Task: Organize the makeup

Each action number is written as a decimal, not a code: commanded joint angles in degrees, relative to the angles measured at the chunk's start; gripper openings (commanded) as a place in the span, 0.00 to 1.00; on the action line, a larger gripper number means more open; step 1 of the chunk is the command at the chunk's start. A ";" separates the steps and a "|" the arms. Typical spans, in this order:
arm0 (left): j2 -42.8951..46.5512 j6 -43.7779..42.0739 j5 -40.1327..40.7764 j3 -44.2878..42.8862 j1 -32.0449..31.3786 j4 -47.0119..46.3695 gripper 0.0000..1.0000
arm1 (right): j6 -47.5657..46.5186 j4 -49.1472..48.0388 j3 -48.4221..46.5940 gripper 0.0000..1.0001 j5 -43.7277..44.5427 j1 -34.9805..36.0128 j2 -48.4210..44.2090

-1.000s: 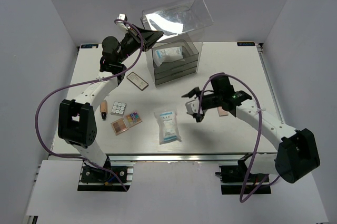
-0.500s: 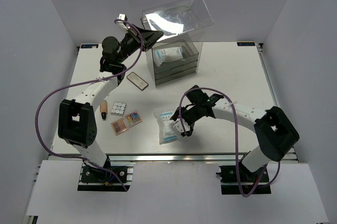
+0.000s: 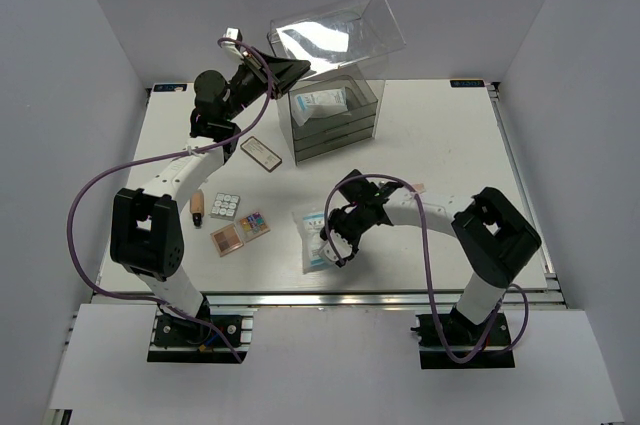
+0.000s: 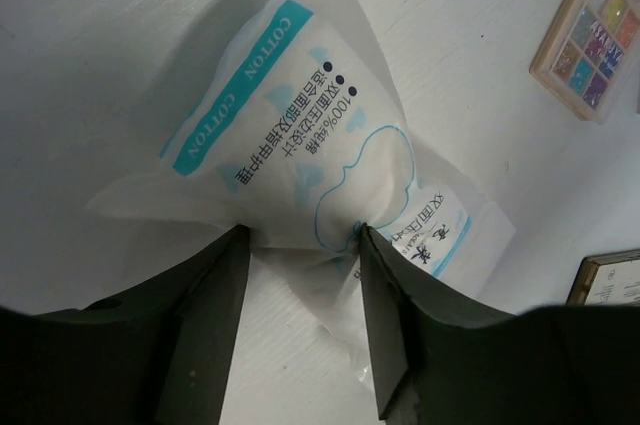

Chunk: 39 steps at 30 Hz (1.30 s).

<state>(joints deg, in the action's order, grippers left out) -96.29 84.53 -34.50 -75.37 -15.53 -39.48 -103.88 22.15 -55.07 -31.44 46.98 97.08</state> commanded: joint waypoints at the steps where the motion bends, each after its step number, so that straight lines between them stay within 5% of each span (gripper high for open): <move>1: 1.54 1.60 0.22 0.66 0.24 -2.35 0.06 | -2.21 0.79 -1.27 0.51 1.56 1.00 1.45; 8: 1.55 1.78 0.31 0.76 0.24 -2.44 0.06 | 1.12 -0.35 -1.09 0.29 0.51 1.09 0.05; 10: 1.46 2.30 0.31 0.75 0.32 -3.05 0.06 | 2.62 -0.62 -0.66 0.05 0.07 1.09 -0.75; 11: 1.28 2.48 0.31 0.75 0.24 -3.32 0.06 | 2.89 -0.79 -0.39 0.00 -0.46 1.01 -1.71; 24: 1.37 2.74 0.40 0.84 0.24 -4.20 0.06 | 24.22 -12.21 -1.53 0.00 -4.68 -1.10 -14.28; 39: -0.04 4.85 0.22 0.76 0.32 -8.33 0.06 | 36.72 -28.90 -4.51 0.00 4.63 -12.25 -19.74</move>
<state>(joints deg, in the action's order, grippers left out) -96.36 86.74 -34.48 -74.59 -15.49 -42.61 -71.42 1.56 -56.01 -29.91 36.91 76.84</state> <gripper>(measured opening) 0.196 0.027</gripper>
